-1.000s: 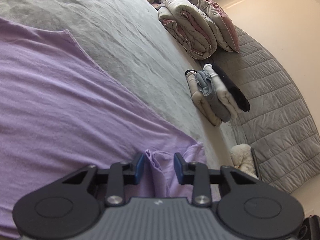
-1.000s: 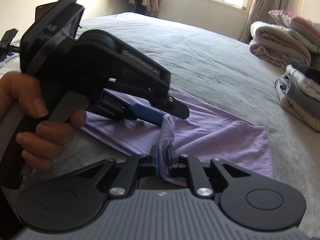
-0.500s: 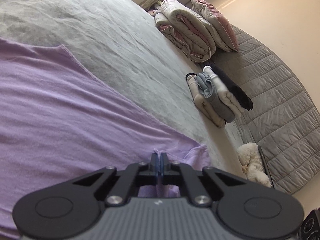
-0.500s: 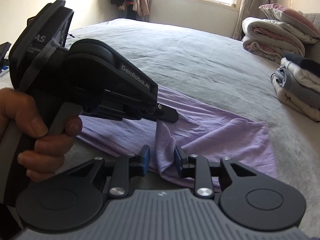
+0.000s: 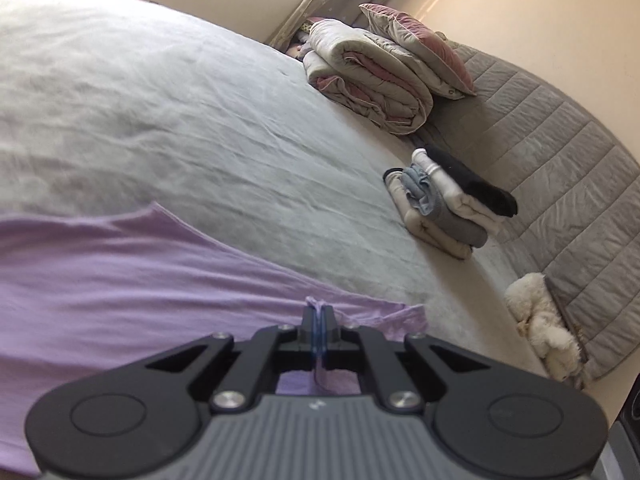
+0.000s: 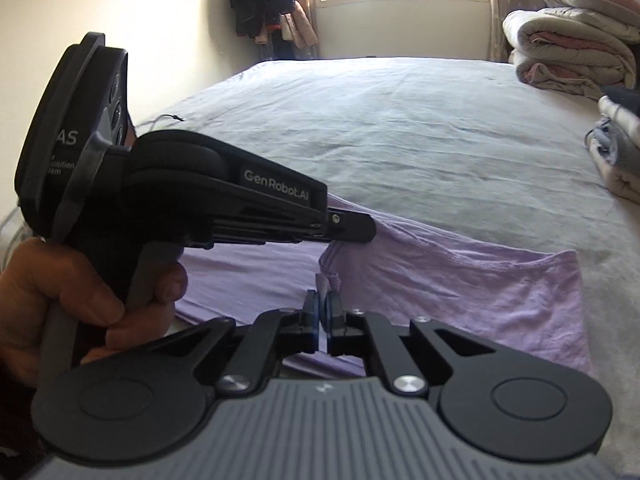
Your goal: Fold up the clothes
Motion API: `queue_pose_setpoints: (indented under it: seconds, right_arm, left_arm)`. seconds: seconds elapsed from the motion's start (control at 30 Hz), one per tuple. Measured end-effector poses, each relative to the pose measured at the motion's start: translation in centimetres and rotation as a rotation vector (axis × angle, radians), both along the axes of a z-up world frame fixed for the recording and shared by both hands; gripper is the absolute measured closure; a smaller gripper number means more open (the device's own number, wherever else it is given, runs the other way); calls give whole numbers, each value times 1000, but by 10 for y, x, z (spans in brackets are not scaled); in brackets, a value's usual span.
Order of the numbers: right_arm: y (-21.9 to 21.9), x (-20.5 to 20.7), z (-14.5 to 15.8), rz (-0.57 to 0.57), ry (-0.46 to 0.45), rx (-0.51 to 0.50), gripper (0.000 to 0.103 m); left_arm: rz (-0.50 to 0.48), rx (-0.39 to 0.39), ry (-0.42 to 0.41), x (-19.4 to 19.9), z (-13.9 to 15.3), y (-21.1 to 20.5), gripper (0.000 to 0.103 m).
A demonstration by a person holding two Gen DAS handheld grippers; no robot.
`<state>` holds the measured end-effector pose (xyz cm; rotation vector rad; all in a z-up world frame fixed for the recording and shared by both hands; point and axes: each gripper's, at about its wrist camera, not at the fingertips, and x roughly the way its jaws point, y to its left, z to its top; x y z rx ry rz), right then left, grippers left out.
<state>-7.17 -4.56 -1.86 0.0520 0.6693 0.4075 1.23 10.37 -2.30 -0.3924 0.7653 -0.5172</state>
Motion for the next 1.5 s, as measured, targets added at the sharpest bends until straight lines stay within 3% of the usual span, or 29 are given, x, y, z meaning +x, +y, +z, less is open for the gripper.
queue_pose_setpoints:
  seconds: [0.37, 0.63, 0.9, 1.43, 1.5]
  right_arm:
    - [61, 25, -4, 120, 35, 70, 99]
    - [118, 51, -5, 204, 52, 126, 99]
    - [166, 68, -9, 267, 77, 182, 99]
    - [215, 84, -29, 342, 169, 320, 98]
    - [218, 84, -33, 354, 189, 343, 89]
  left_arm:
    - [115, 35, 58, 13, -13, 78, 102]
    - [201, 89, 34, 15, -11, 137, 102]
    - [299, 93, 43, 18, -14, 193, 102]
    - [413, 119, 38, 8, -13, 245, 101]
    - [435, 116, 27, 5, -10, 250, 101]
